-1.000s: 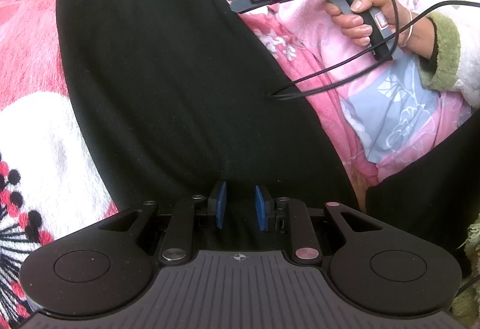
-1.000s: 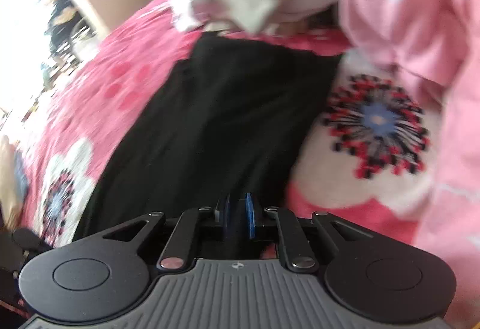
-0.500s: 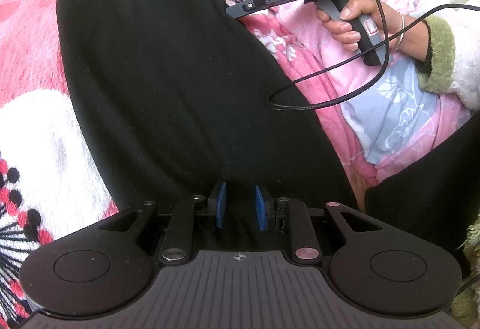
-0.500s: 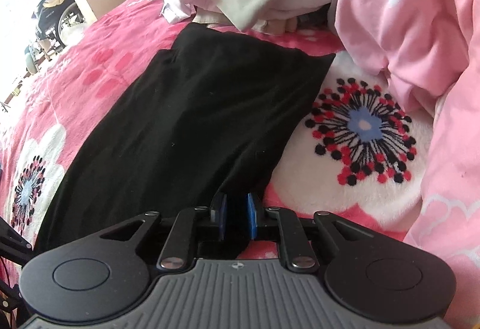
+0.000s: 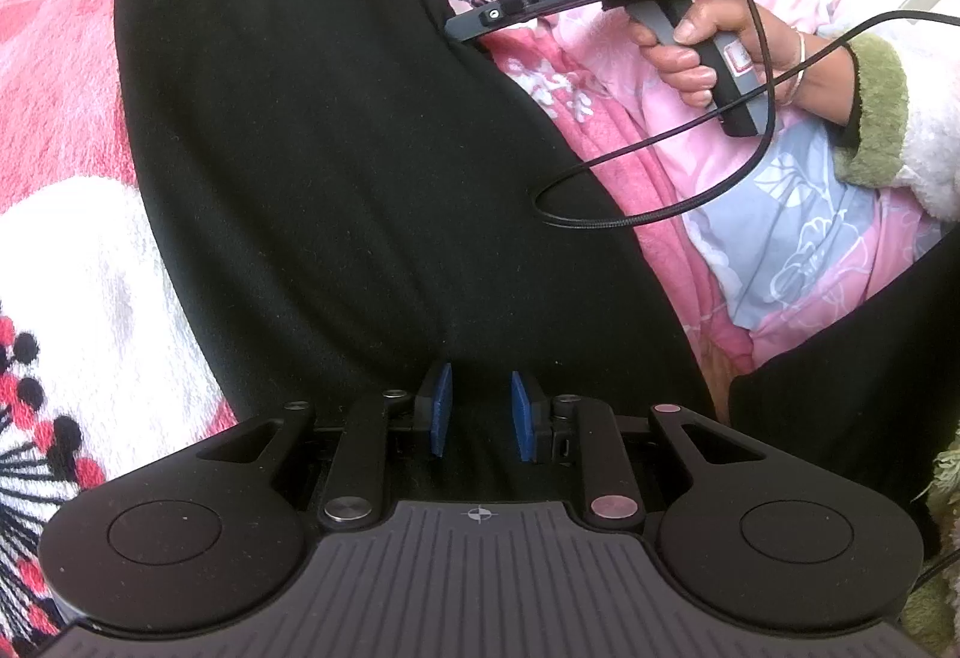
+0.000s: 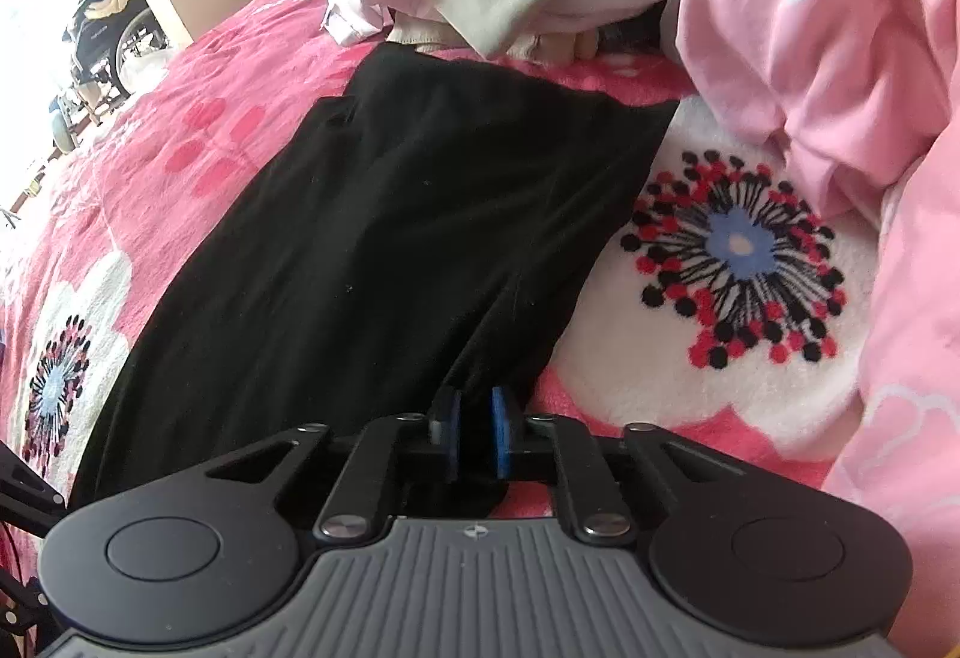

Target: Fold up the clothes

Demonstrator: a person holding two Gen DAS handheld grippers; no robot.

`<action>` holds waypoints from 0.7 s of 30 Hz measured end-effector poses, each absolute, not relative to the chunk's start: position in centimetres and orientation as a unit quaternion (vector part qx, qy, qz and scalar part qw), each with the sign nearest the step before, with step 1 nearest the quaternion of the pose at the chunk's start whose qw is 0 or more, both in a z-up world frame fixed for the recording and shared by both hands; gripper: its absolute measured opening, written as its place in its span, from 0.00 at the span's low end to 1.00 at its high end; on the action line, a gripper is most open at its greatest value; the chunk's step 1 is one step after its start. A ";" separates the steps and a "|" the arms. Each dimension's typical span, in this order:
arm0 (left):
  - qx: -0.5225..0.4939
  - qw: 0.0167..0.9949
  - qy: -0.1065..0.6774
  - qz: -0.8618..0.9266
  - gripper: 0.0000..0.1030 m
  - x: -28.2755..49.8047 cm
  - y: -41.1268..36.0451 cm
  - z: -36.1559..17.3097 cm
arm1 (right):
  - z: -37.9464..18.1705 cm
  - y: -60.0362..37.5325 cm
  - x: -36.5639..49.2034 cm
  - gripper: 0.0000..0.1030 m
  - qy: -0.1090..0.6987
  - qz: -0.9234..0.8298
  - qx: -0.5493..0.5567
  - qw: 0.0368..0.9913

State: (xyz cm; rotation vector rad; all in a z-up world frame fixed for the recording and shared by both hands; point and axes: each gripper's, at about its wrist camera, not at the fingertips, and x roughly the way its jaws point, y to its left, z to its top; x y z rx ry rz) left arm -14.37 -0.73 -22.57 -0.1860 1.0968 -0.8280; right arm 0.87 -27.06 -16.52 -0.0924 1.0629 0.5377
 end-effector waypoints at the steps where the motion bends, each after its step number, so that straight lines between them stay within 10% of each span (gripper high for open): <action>1: -0.086 0.769 0.505 -0.382 0.21 -14.4 -0.7 -22.6 | -16.3 -27.1 0.7 0.04 0.499 0.249 -0.043 0.829; 13: -0.088 0.768 0.505 -0.383 0.21 -14.3 -0.5 -22.7 | -16.4 -30.1 1.6 0.00 0.520 0.181 0.035 0.834; 19: -0.089 0.768 0.507 -0.382 0.21 -14.3 -0.6 -22.8 | -16.1 -28.8 2.1 0.31 0.528 0.217 0.045 0.820; 21: -0.087 0.768 0.505 -0.383 0.21 -14.3 -0.6 -22.8 | -16.7 -28.4 1.7 0.11 0.531 0.218 0.030 0.818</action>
